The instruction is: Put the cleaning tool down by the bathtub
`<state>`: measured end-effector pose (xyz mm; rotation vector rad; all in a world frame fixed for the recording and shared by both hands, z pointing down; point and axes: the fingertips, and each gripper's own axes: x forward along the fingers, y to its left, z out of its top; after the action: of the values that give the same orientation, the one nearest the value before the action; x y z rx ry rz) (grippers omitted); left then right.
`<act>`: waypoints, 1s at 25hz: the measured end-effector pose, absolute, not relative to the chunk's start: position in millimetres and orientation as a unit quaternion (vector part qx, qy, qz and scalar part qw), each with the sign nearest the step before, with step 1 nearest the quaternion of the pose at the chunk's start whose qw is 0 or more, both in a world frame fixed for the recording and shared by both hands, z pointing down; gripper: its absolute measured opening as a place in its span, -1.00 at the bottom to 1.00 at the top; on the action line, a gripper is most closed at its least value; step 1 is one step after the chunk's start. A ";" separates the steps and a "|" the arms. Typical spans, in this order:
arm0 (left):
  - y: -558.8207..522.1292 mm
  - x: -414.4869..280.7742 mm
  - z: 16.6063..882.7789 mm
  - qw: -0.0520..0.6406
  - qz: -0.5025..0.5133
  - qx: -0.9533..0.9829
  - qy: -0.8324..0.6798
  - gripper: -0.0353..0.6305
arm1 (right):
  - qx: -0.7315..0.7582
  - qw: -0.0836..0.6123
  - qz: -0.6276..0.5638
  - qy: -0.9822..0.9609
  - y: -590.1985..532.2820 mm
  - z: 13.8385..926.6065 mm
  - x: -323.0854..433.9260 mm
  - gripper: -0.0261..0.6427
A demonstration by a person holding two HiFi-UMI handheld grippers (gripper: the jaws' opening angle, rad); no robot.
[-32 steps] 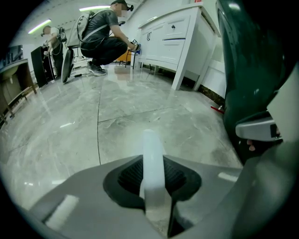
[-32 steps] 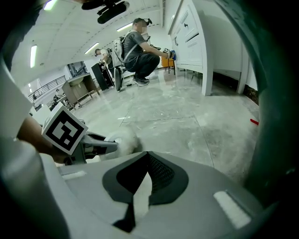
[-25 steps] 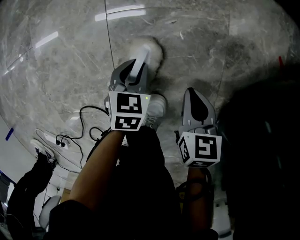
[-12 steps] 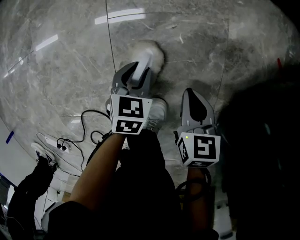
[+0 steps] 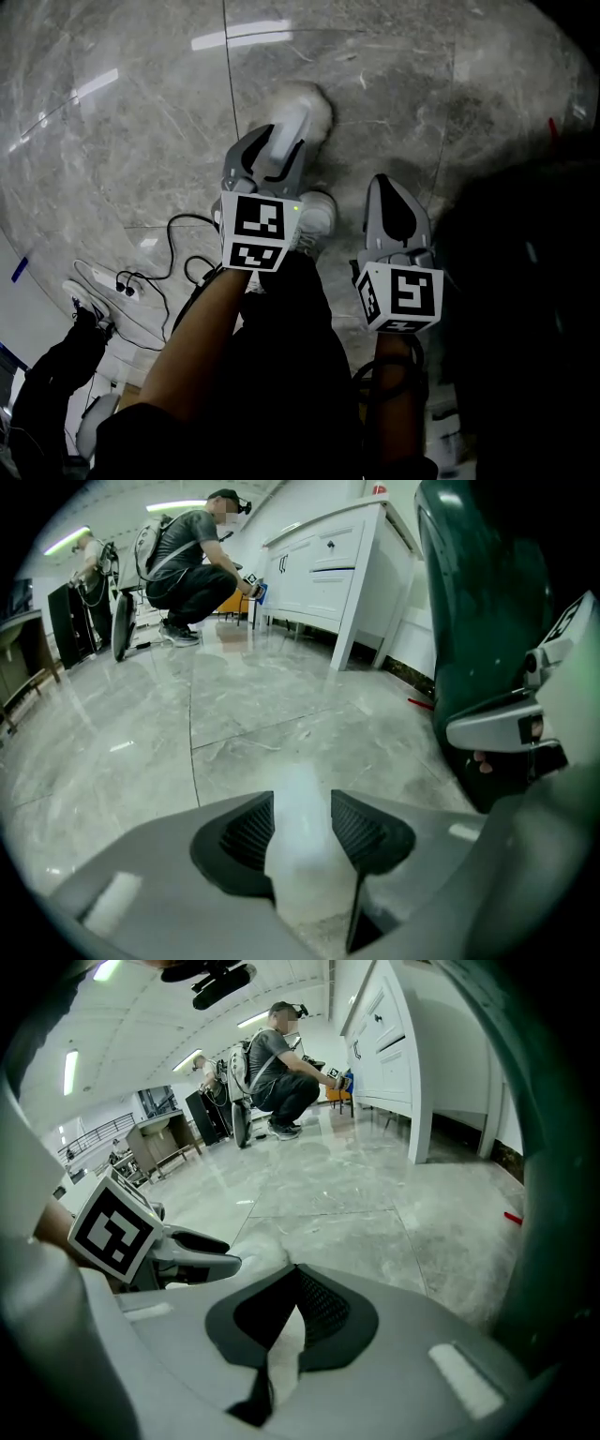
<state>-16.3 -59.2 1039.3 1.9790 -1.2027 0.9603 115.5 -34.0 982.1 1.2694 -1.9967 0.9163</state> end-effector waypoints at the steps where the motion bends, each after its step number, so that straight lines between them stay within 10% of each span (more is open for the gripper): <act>1: -58.1 -16.4 1033.5 0.312 0.363 0.750 -0.456 -0.35 | 0.477 0.297 0.344 -0.752 -34.4 976.6 114.2 -0.88; 25: -54.5 -50.3 821.8 0.295 0.325 0.757 -0.484 -0.71 | 0.480 0.267 0.318 -0.773 -40.0 784.6 67.3 -0.88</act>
<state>-50.3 -54.5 821.8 2.0153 -1.2887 0.8642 67.3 -40.0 784.6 1.2960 -2.0858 0.8597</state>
